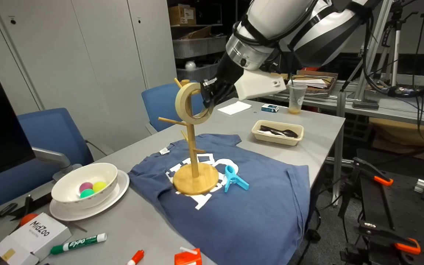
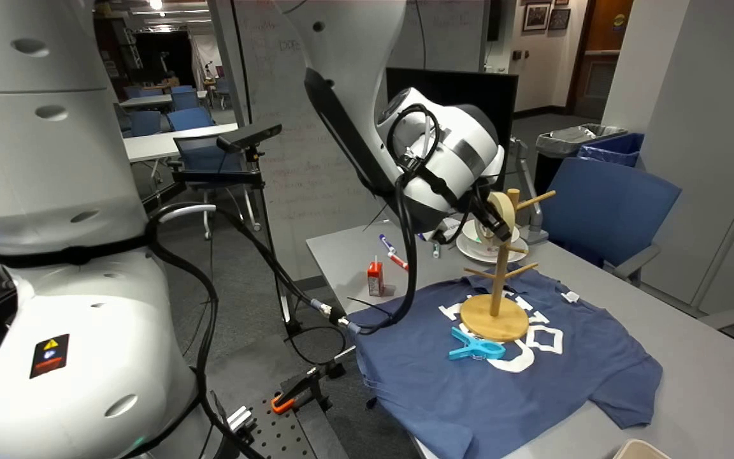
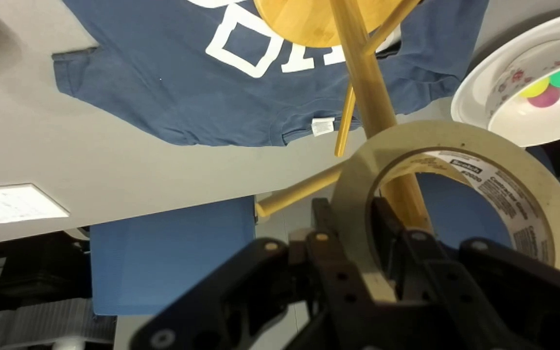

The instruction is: Remove the masking tape from the rack.

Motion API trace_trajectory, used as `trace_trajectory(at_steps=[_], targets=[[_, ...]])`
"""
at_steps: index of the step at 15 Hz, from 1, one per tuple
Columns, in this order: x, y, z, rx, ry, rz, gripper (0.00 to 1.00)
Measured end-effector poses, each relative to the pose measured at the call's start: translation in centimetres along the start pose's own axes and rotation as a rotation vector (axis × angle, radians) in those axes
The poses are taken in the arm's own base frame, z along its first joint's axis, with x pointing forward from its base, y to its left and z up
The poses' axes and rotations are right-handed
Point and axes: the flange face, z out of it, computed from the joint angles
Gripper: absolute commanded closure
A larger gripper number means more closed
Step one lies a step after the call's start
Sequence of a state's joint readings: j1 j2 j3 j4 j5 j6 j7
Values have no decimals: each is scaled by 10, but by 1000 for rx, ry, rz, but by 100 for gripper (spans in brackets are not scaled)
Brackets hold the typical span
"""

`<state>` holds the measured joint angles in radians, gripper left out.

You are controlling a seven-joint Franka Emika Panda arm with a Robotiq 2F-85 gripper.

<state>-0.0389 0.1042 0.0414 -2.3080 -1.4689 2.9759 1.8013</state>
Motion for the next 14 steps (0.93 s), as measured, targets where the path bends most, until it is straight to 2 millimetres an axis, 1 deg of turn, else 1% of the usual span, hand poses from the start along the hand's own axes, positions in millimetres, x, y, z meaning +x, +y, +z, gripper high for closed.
trace_trajectory(at_steps=[3,6,9,14], targets=[[-3,-1,-10,35,-5,1,94],[-10,0,-22,65,-18,6,94],[-15,5,-33,75,-19,7,94],[-18,14,-54,94,-9,15,94]])
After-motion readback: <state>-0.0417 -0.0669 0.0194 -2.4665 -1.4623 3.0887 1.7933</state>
